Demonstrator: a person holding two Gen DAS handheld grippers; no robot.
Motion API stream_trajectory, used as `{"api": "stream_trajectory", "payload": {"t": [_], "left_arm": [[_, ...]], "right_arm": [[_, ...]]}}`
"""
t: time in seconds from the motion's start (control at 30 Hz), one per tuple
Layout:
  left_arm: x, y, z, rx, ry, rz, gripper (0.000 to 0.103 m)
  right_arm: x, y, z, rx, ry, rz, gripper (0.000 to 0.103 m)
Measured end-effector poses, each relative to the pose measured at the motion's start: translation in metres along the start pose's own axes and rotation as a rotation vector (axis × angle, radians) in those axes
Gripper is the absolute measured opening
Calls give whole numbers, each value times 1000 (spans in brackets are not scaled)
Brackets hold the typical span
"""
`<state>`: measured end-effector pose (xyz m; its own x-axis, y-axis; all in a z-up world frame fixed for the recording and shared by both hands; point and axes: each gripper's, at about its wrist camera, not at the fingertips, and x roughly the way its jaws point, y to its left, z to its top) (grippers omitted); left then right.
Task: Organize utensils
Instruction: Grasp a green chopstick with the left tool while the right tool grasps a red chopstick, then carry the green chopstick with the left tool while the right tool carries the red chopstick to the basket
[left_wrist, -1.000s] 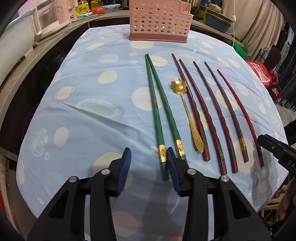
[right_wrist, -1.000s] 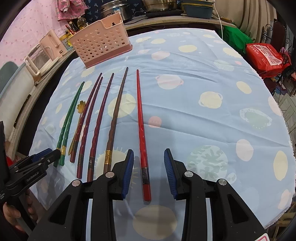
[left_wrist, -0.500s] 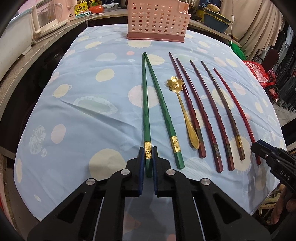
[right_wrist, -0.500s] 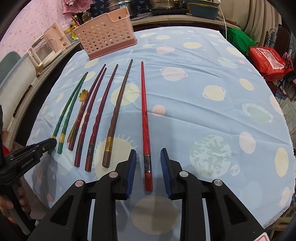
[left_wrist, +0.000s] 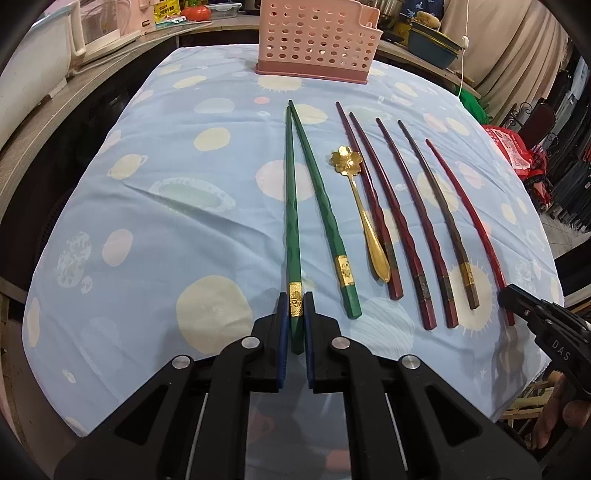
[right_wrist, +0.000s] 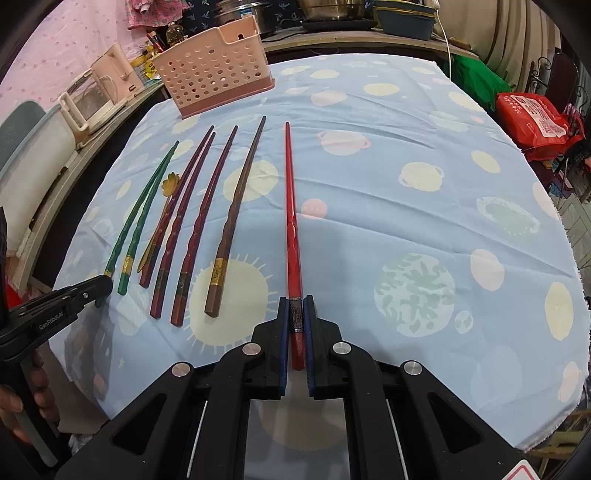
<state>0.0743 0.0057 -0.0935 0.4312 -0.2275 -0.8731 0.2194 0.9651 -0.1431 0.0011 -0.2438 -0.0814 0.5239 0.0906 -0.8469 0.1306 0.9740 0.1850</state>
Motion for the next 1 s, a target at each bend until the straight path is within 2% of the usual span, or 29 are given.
{"api": "stream_trajectory", "payload": {"t": [0.23, 0.47, 0.73, 1.0], "left_arm": [[-21, 1, -2, -14, -32, -17, 7], [-59, 3, 10, -31, -124, -36, 7], [-101, 5, 48, -35, -249, -36, 7], [-127, 6, 101, -21, -350, -21, 7]], "right_arm": [[-22, -1, 1, 7, -50, 11, 7], [-60, 1, 22, 22, -140, 52, 7], [-105, 11, 72, 5, -273, 89, 7], [-128, 21, 123, -20, -375, 88, 7]]}}
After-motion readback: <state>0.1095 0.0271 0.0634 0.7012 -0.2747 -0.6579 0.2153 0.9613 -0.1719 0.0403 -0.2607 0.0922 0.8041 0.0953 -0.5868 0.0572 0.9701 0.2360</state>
